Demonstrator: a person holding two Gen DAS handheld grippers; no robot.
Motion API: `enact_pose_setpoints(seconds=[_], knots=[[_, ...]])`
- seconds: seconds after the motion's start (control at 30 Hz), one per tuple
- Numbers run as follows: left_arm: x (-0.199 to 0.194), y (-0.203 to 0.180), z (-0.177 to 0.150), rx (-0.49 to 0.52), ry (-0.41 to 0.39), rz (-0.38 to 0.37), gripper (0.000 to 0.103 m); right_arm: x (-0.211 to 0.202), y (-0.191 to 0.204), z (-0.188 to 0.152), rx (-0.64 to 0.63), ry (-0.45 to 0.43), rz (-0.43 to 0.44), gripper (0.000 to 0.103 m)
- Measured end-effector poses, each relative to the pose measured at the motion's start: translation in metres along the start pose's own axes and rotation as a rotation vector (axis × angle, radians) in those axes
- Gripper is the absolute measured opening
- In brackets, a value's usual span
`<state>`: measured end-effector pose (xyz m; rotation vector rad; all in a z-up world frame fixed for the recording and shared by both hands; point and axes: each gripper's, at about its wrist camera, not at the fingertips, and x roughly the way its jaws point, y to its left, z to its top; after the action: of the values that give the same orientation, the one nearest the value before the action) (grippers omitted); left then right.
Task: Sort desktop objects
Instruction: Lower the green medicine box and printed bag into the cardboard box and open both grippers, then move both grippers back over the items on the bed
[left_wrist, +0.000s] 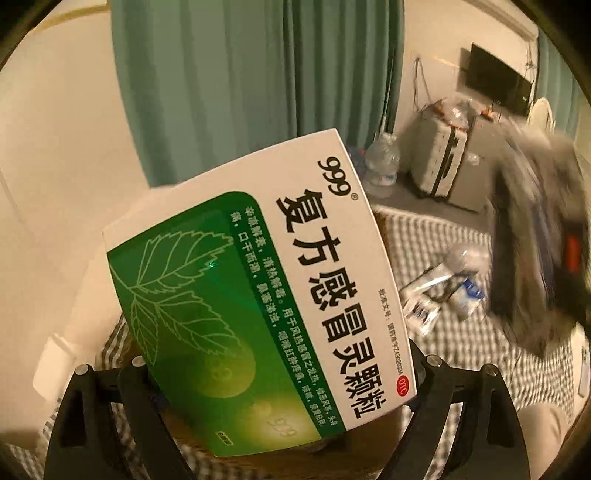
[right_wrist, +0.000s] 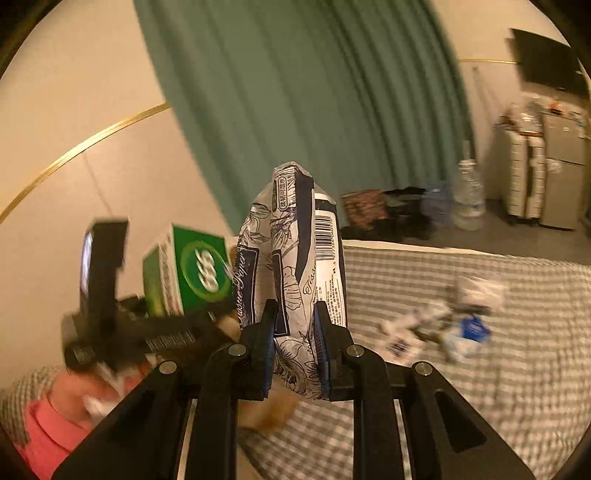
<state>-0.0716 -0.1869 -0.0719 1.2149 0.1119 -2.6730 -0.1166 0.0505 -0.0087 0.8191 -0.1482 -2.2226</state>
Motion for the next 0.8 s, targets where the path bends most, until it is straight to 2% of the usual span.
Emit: enact_pose_setpoints(seconds=[0.13, 0.17, 0.2, 0.27, 0.37, 0.4, 0.5, 0.53, 0.6, 0.8], knots=[[0.008, 0.017, -0.01, 0.014, 0.025, 0.036, 0.092, 0.043, 0.026, 0.007, -0.016, 0.055, 0.056, 0.02], [0.01, 0.019, -0.01, 0.026, 0.034, 0.045, 0.092, 0.053, 0.03, 0.009, -0.029, 0.064, 0.054, 0.032], [0.01, 0.02, -0.011, 0.035, 0.038, 0.052, 0.093, 0.063, 0.035, 0.011, -0.03, 0.066, 0.044, 0.059], [0.006, 0.019, -0.011, 0.069, 0.029, 0.069, 0.1, 0.068, 0.035, 0.013, 0.006, 0.043, 0.017, 0.08], [-0.005, 0.012, -0.011, 0.101, -0.002, 0.084, 0.103, 0.065, 0.022, 0.019, 0.059, 0.004, 0.025, 0.08], [-0.006, 0.016, -0.009, 0.113, -0.006, 0.08, 0.103, 0.059, 0.018, 0.019, 0.061, -0.006, 0.004, 0.08], [-0.012, -0.005, -0.001, 0.123, -0.028, 0.085, 0.103, 0.041, 0.009, 0.013, 0.049, -0.028, -0.059, 0.08], [-0.011, -0.025, 0.007, 0.117, -0.035, 0.075, 0.103, 0.032, 0.004, 0.01, 0.052, -0.037, -0.081, 0.08], [-0.018, -0.031, 0.013, 0.108, -0.051, 0.031, 0.103, 0.011, -0.011, 0.001, 0.068, -0.058, -0.129, 0.08], [-0.032, -0.097, 0.009, 0.133, -0.076, -0.053, 0.103, -0.047, -0.064, -0.009, 0.139, -0.082, -0.249, 0.08]])
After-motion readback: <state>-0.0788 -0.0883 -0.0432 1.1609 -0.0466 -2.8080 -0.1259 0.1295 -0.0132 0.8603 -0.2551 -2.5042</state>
